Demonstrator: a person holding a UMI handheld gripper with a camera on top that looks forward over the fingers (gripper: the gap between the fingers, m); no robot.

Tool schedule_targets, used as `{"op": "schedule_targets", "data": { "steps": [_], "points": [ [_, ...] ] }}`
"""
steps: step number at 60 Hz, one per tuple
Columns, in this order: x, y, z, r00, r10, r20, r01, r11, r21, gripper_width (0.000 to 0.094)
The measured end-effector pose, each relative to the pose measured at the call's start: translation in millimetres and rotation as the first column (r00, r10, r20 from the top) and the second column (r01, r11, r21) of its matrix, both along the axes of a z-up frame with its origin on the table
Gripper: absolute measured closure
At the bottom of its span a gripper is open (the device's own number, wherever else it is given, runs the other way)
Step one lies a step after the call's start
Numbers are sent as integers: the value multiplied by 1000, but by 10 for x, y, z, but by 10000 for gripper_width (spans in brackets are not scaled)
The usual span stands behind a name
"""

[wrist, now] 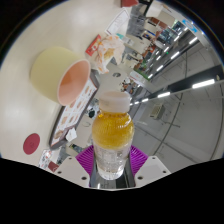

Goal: Pour water

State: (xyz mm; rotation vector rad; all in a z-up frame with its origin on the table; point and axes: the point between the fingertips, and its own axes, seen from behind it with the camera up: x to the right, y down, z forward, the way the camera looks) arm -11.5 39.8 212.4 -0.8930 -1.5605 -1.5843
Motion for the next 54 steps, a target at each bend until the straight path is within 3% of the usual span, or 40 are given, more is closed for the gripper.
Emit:
{"op": "schedule_targets", "data": {
  "steps": [11, 19, 26, 33, 43, 54],
  "points": [
    [18, 43, -253, 1000, 1, 11, 0, 998, -62, 495],
    [210, 14, -104, 937, -87, -339, 46, 991, -127, 497],
    [434, -12, 108, 662, -195, -723, 61, 976, -207, 496],
    [671, -23, 190, 314, -245, -917, 31, 968, -248, 495],
    [981, 12, -293, -156, -347, -925, -18, 937, -349, 498],
    [1245, 48, -962, -352, -408, -842, -57, 907, -416, 495]
  ]
}}
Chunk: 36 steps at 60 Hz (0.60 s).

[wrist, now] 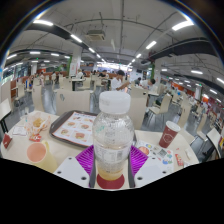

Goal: Pour water

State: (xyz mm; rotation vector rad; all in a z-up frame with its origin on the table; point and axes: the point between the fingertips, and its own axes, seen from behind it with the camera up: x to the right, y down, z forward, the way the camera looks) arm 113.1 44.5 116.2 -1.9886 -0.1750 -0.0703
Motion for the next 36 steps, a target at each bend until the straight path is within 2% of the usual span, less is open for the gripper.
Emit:
{"op": "schedule_targets", "data": {
  "steps": [11, 12, 14, 19, 21, 24, 25, 26, 28, 36],
  "points": [
    [148, 7, -602, 995, -63, -79, 55, 994, -99, 484],
    [149, 22, -558, 994, -60, -96, 54, 997, -59, 484],
    [163, 6, -582, 994, -55, -95, 50, 997, -62, 483],
    [180, -124, -465, 995, -50, -84, 46, 998, -51, 410],
    [168, -5, -589, 995, -57, -83, 53, 997, -61, 367],
    [195, -95, -607, 994, -67, -83, 58, 993, -101, 208],
    [196, -113, -616, 994, -66, -86, 57, 992, -112, 111],
    [188, -132, -615, 994, -65, -91, 54, 991, -121, 71],
    [214, -197, -602, 993, -78, -92, 64, 988, -143, 103],
    [229, -668, -368, 992, -105, -72, 87, 973, -214, 91]
  ]
}}
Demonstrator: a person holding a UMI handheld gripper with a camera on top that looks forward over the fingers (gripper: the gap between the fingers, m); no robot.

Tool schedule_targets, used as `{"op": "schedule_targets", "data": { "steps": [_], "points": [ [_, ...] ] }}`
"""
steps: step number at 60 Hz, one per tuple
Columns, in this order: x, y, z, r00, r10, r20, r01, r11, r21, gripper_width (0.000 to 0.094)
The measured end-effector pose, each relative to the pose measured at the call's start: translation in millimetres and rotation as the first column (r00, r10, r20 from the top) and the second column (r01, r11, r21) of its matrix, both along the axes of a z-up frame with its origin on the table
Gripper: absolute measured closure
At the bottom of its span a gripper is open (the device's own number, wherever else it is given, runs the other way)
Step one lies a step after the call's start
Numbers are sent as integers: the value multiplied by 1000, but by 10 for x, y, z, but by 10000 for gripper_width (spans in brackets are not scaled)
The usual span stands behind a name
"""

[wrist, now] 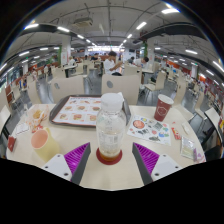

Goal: Pour water

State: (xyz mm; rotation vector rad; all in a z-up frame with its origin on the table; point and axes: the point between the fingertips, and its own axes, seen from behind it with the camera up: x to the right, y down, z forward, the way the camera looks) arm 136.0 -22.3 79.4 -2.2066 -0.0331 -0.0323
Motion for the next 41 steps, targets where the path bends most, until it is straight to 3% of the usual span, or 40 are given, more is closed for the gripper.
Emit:
{"op": "schedule_targets", "data": {
  "steps": [21, 41],
  "points": [
    [-281, -1369, 859, 999, -13, 33, 15, 999, -46, 90],
    [-358, -1772, 1048, 999, -21, 34, 22, 999, -34, 95]
  ]
}}
